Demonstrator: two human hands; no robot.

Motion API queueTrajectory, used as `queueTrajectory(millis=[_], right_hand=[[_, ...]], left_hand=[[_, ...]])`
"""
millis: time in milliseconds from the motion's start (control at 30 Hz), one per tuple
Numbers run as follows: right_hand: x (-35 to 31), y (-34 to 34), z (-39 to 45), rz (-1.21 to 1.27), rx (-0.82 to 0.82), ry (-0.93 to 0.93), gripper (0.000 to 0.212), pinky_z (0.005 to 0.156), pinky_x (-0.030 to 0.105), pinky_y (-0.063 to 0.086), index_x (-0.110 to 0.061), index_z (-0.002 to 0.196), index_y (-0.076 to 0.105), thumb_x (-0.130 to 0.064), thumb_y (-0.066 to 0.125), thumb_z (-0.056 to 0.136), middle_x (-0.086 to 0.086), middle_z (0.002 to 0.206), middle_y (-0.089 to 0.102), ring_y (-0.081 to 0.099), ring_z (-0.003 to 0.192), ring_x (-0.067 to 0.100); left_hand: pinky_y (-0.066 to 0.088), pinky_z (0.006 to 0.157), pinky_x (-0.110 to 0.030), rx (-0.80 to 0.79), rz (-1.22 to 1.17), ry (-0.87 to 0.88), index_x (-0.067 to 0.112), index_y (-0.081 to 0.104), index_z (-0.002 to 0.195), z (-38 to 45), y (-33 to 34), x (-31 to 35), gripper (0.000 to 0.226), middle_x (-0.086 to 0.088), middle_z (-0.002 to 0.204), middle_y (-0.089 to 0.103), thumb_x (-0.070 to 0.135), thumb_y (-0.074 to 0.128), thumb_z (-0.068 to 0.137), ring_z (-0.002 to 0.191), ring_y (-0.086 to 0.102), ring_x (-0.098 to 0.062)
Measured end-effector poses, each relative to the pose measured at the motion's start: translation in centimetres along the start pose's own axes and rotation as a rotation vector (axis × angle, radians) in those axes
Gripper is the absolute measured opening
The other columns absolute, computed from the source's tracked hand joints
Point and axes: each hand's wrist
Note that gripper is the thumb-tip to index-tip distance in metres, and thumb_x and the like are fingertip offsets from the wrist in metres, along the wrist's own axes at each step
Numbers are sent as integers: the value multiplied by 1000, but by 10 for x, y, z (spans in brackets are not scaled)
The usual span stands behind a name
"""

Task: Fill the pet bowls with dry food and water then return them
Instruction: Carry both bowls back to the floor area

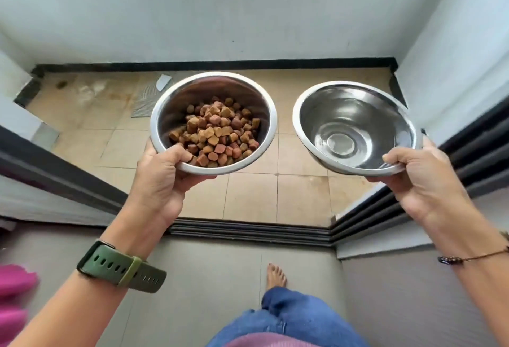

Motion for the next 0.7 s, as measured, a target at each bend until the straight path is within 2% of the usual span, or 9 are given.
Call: queueTrajectory(millis=[133, 267, 333, 400, 467, 567, 700], right_hand=[[-22, 31, 46, -14, -51, 5, 38, 37, 25, 52, -19, 86, 47, 17, 37, 81, 3, 73, 44, 51, 31, 5], [-41, 57, 91, -26, -80, -13, 37, 37, 25, 52, -18, 86, 50, 17, 38, 80, 4, 79, 50, 55, 34, 5], [-50, 69, 112, -19, -86, -9, 36, 37, 25, 52, -18, 86, 50, 16, 39, 80, 3, 80, 52, 58, 39, 7], [-57, 82, 135, -26, -84, -4, 37, 38, 25, 53, -17, 88, 51, 16, 39, 79, 2, 82, 53, 59, 46, 11], [-61, 93, 160, -8, -84, -6, 39, 40, 26, 53, -15, 96, 53, 17, 38, 78, 2, 84, 55, 59, 49, 12], [-60, 109, 204, 7, -63, 2, 36, 38, 24, 51, -15, 86, 52, 17, 38, 79, 3, 83, 54, 58, 53, 14], [-60, 136, 273, 36, -15, -2, 36, 36, 24, 50, -16, 80, 52, 17, 39, 77, 3, 83, 56, 57, 59, 18]], left_hand=[[55, 43, -26, 10, -63, 37, 22, 53, 102, 37, 22, 11, 43, -6, 99, 61, -12, 38, 81, 82, 63, -24], [55, 45, -27, 34, -124, 27, 8, 48, 126, 68, 42, 17, 50, -11, 104, 59, -11, 40, 80, 83, 63, -25], [55, 45, -27, 45, -133, 25, 4, 46, 131, 81, 52, 21, 54, -11, 102, 59, -12, 40, 80, 82, 62, -26], [55, 45, -28, 69, -128, 47, 5, 49, 125, 98, 63, 27, 50, -11, 100, 60, -13, 38, 79, 79, 63, -25], [54, 43, -28, 95, -119, 66, 12, 53, 110, 118, 75, 32, 44, -10, 99, 61, -14, 37, 79, 78, 63, -25], [54, 42, -28, 109, -103, 64, 20, 54, 94, 155, 92, 34, 42, -9, 95, 61, -14, 35, 78, 76, 62, -25], [54, 41, -27, 141, -84, 44, 21, 53, 93, 223, 121, 33, 42, -8, 95, 60, -15, 35, 79, 75, 61, -24]])
Point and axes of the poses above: each hand's wrist, its own z-axis towards the middle knuckle, its own y-axis out of the palm, x = y × z
